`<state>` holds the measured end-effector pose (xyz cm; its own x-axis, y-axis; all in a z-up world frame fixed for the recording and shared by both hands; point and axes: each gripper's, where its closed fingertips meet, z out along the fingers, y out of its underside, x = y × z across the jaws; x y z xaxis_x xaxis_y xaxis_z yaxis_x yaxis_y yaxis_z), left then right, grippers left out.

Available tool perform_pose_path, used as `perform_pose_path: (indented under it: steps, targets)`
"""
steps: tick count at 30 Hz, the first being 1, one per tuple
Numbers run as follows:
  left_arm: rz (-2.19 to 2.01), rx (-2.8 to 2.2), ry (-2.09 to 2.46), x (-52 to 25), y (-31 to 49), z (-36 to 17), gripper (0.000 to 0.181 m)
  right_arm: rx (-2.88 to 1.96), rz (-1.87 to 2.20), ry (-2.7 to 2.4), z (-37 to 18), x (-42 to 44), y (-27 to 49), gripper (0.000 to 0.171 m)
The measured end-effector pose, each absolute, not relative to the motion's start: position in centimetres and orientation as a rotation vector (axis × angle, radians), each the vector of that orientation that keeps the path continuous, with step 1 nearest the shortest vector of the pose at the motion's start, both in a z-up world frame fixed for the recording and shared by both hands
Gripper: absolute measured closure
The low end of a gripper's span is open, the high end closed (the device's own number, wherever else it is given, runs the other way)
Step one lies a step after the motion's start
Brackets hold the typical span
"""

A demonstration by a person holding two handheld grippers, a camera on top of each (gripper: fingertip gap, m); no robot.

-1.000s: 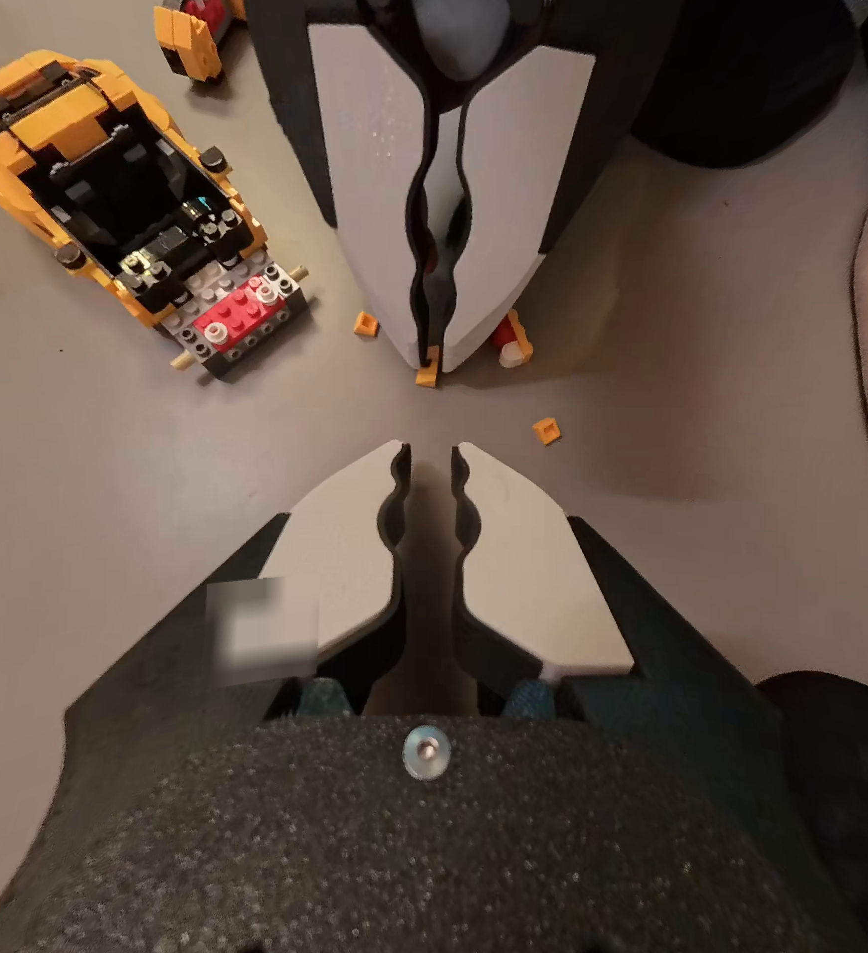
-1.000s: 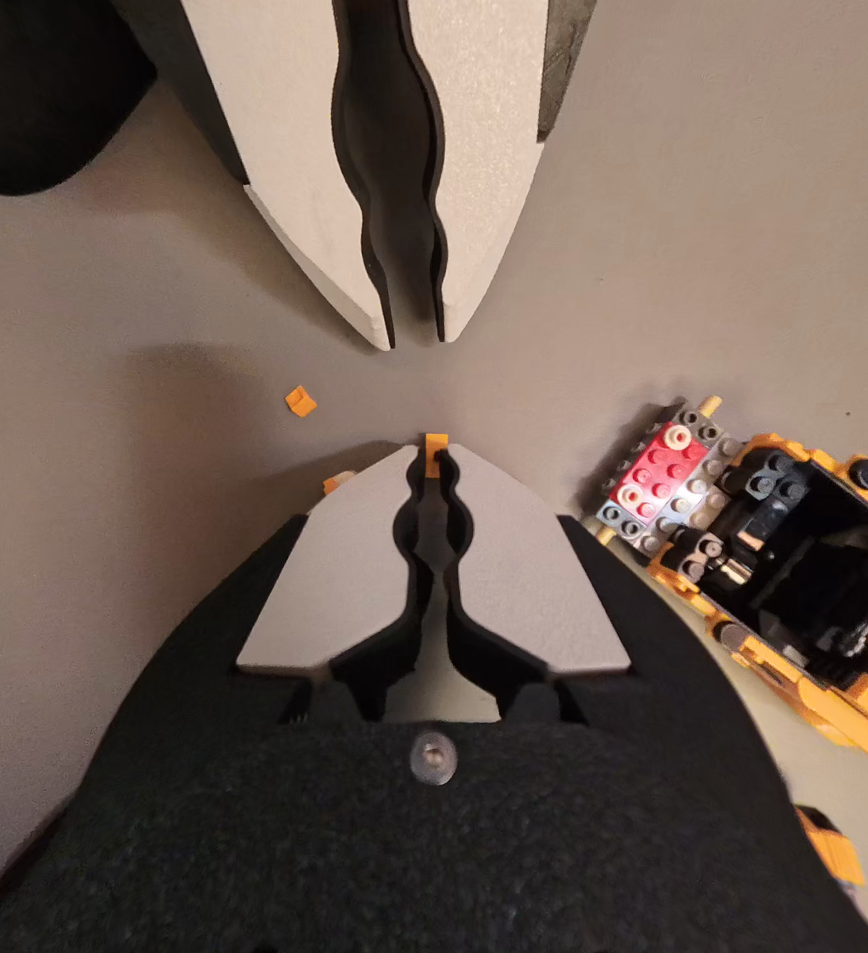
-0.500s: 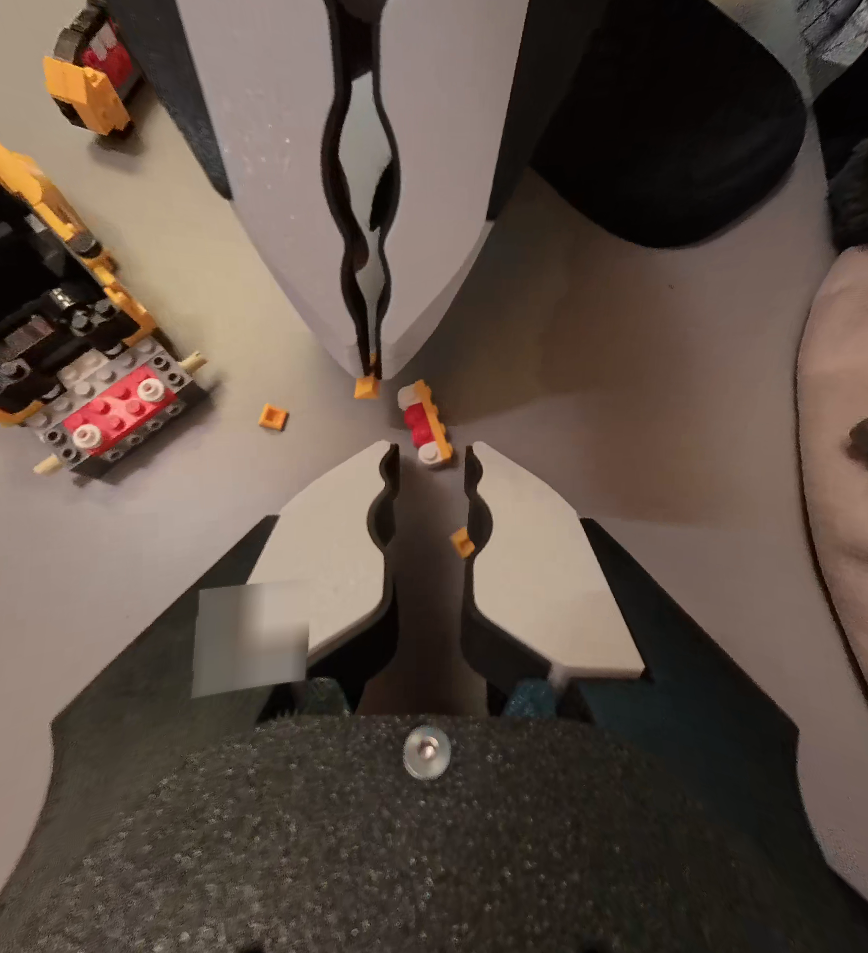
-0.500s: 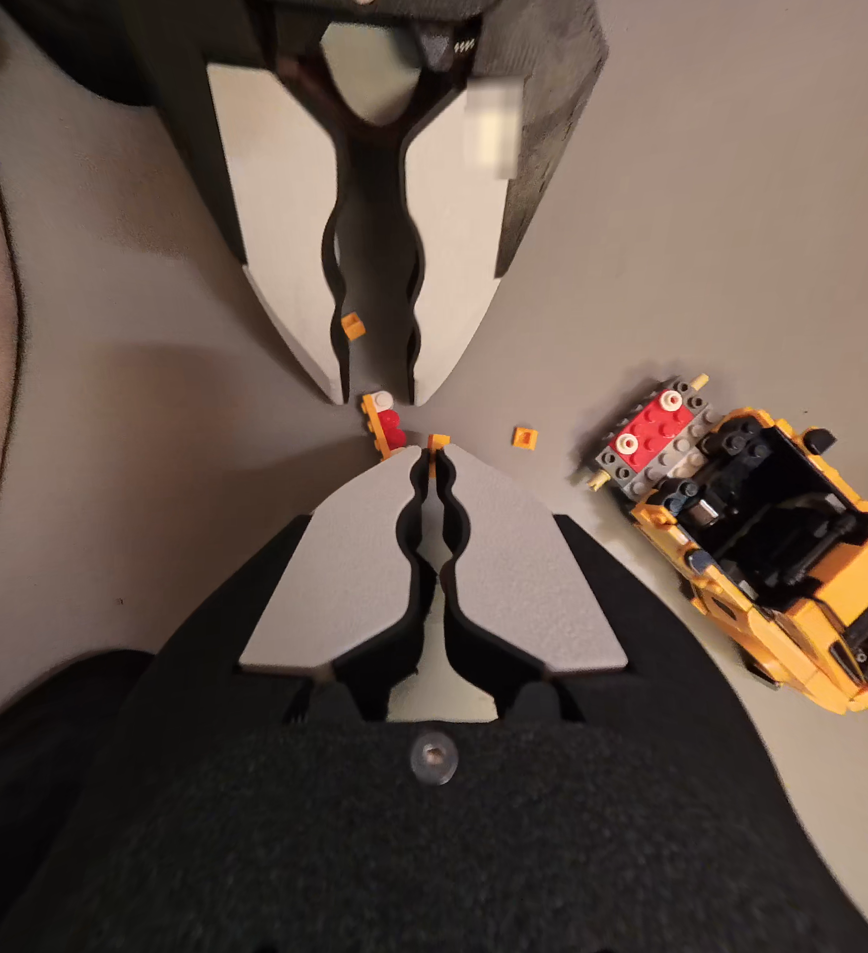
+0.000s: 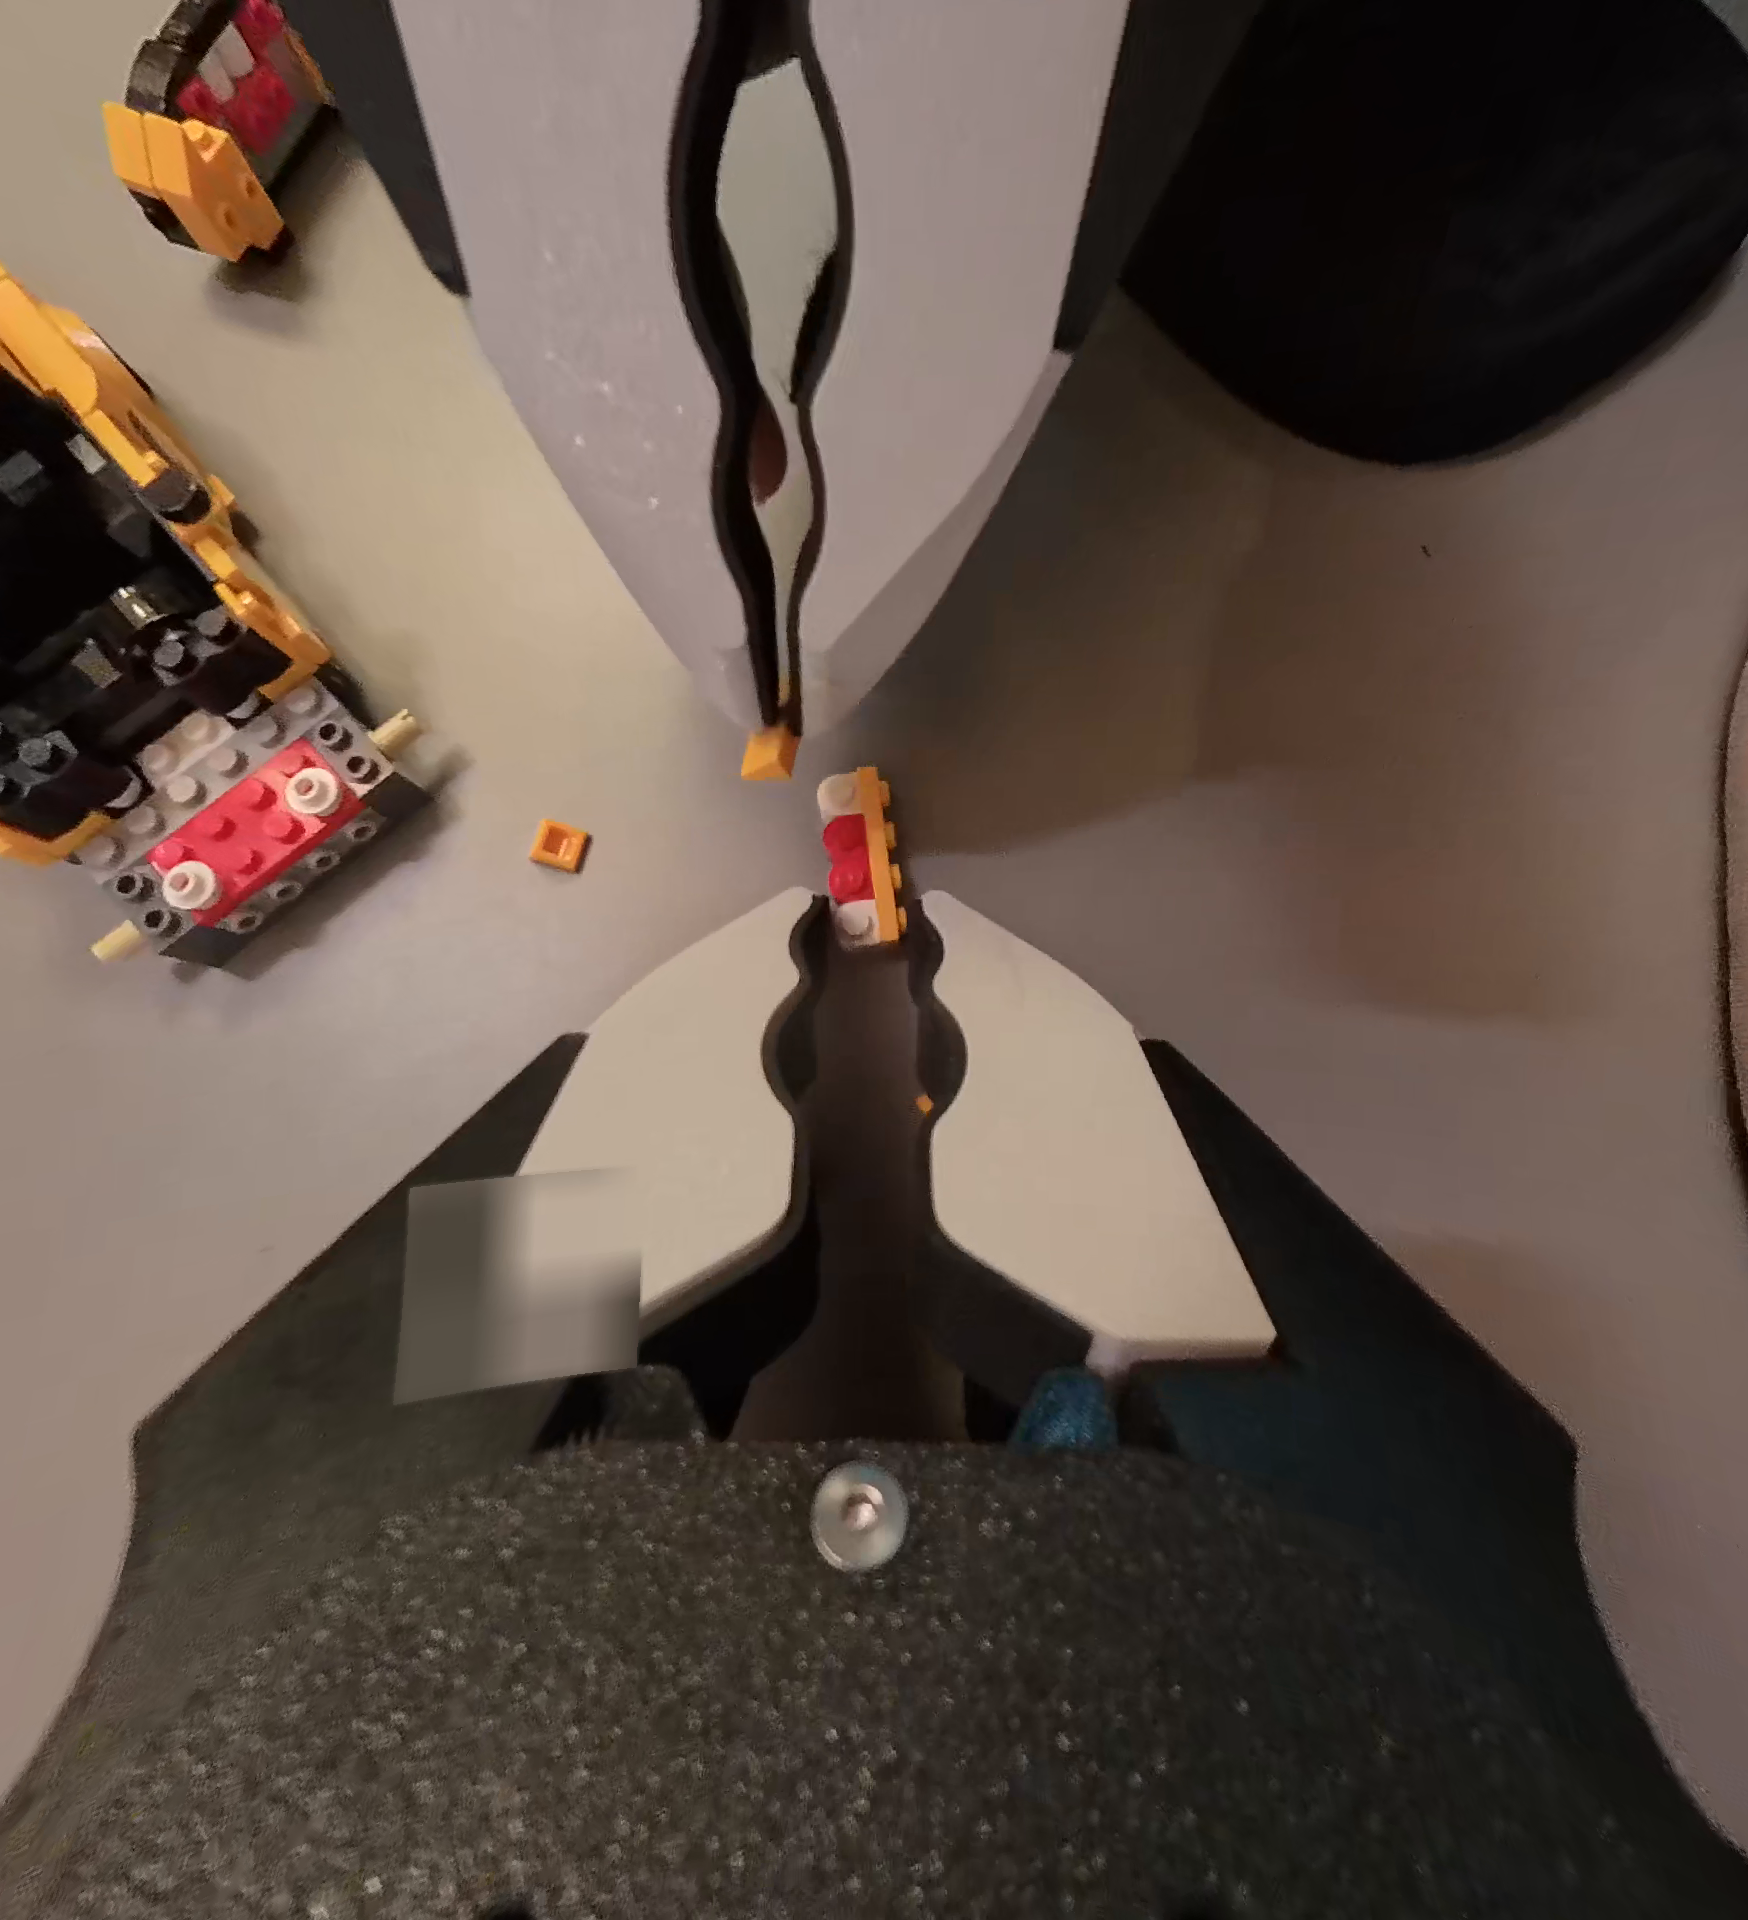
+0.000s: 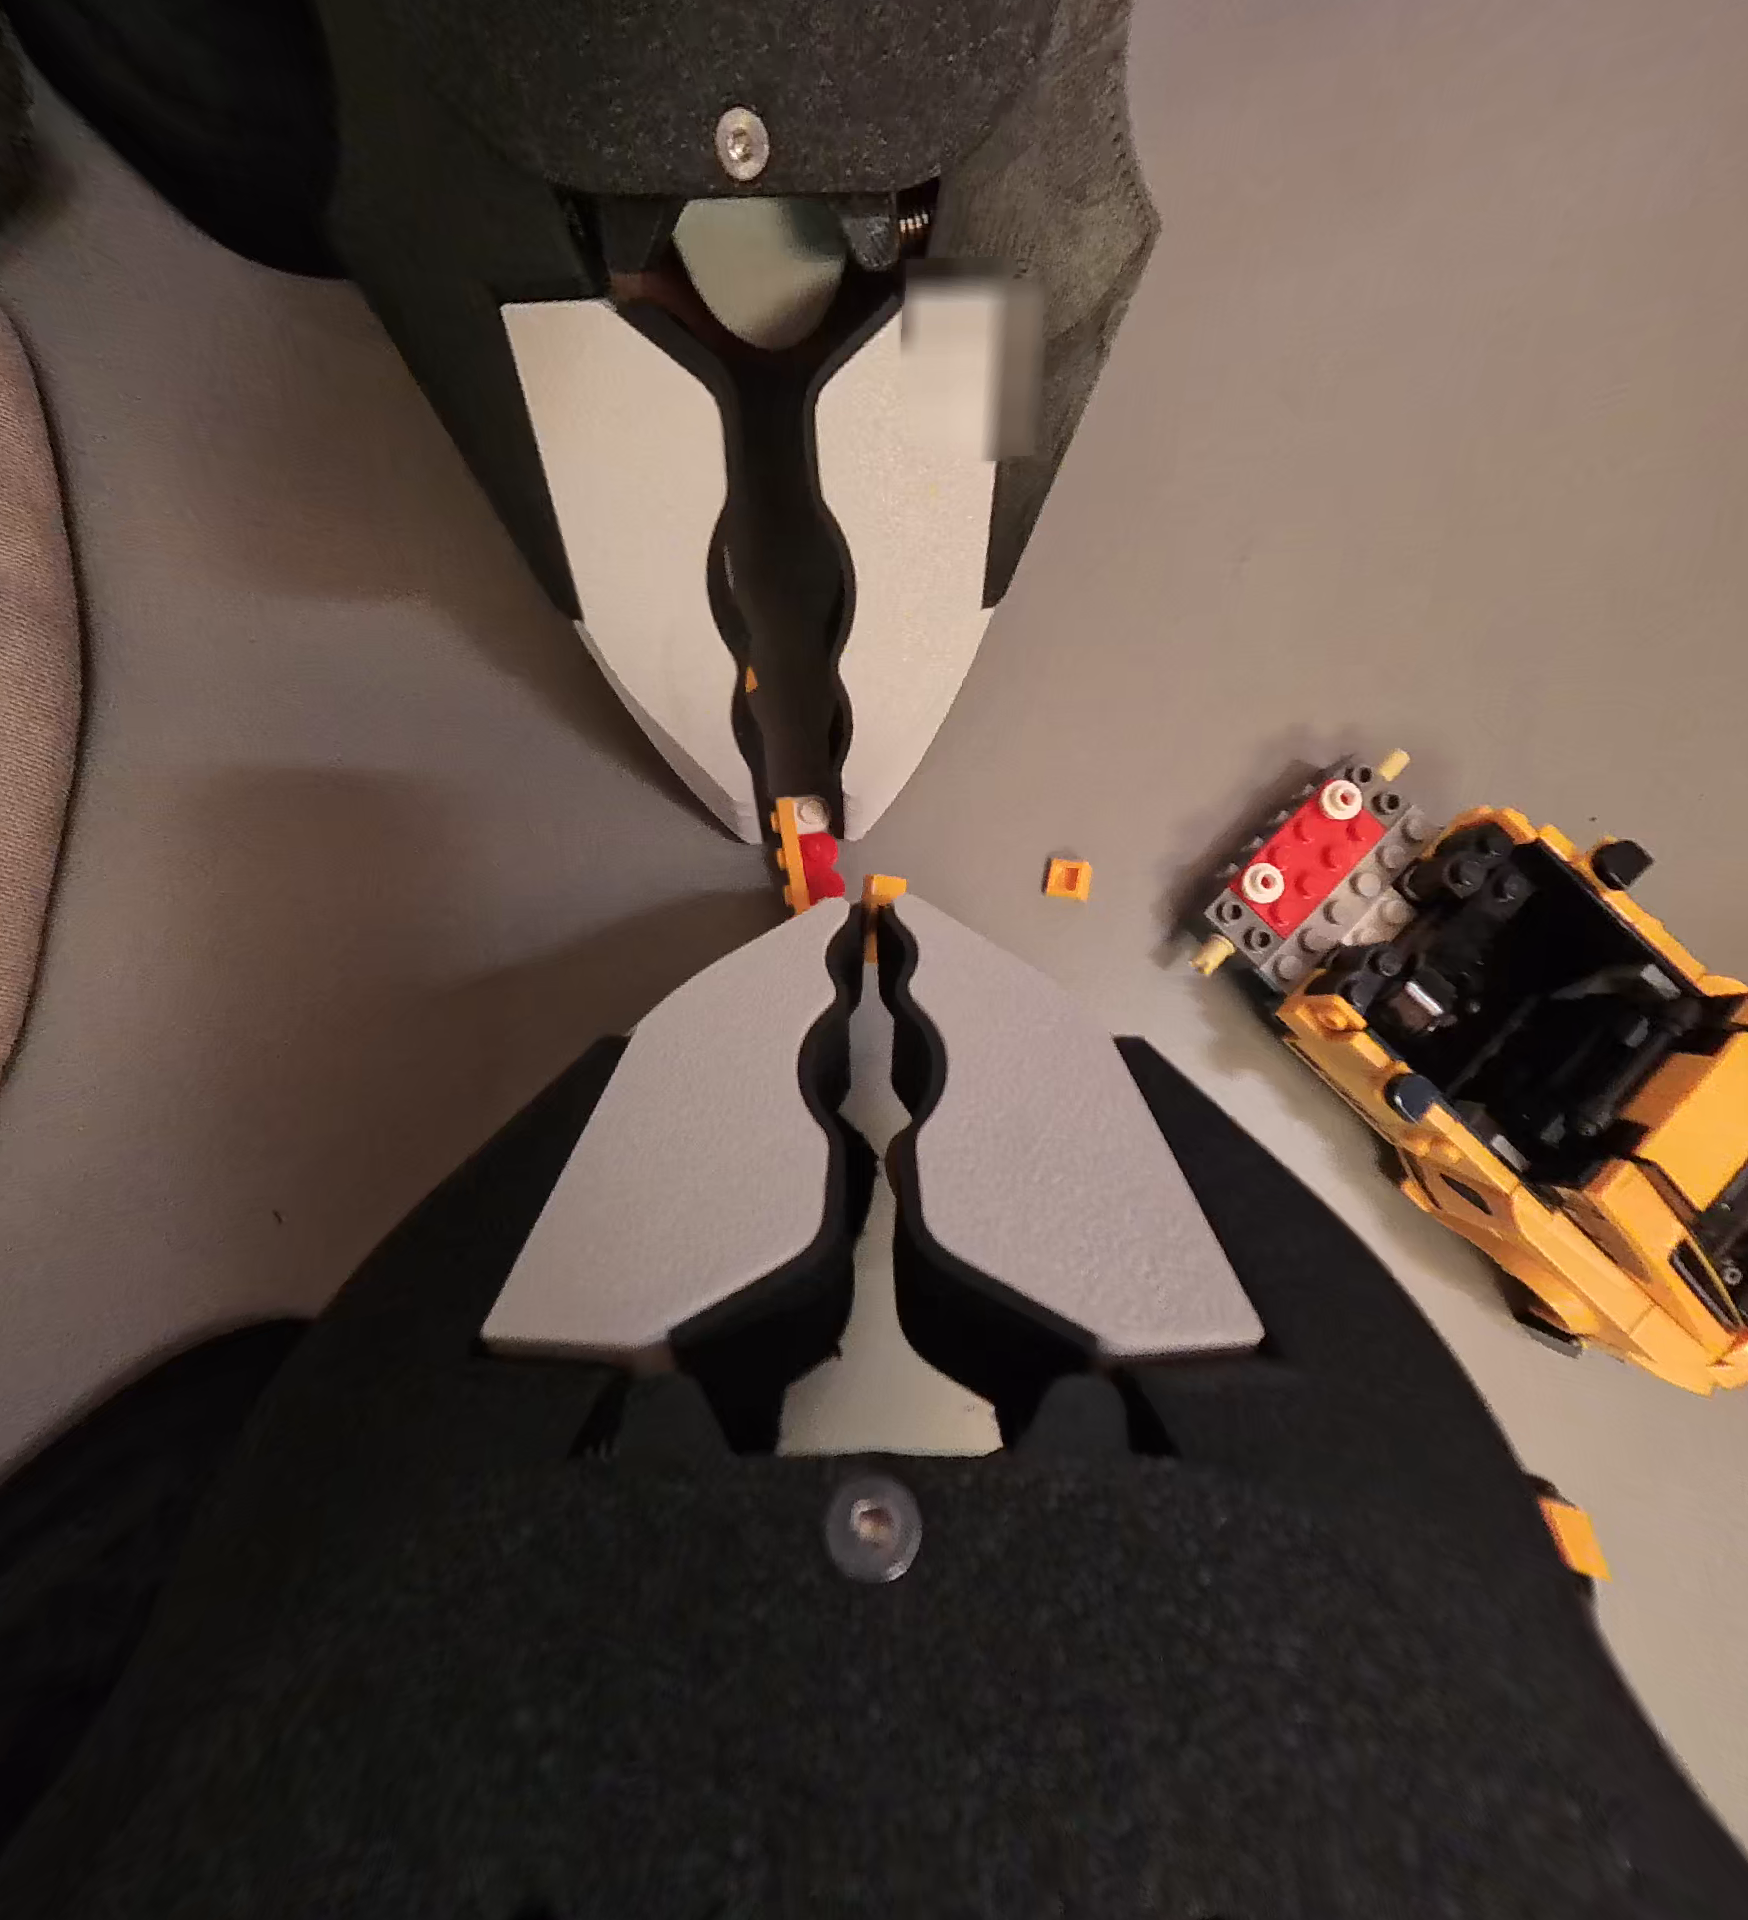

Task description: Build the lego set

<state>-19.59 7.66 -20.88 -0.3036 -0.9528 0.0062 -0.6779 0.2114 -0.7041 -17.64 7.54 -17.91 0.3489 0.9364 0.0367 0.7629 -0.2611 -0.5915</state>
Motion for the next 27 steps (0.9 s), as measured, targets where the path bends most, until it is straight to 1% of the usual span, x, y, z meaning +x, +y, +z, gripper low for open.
perform_pose_path:
  steps: [4, 14, 27]
  targets:
    - [-0.853, -1.496, 2.060, -19.7, 7.8, -20.8, 0.165, -2.096, 0.445, -1.510, -18.3, -18.3, 7.3, 0.169]
    - [-0.855, -1.501, 2.055, -19.7, 8.0, -20.9, 0.166, -2.128, 0.433, -1.584, -19.5, -19.2, 6.7, 0.169]
    - [-0.860, -1.494, 2.050, -19.6, 8.0, -20.8, 0.165, -2.133, 0.423, -1.580, -19.7, -19.5, 7.7, 0.167]
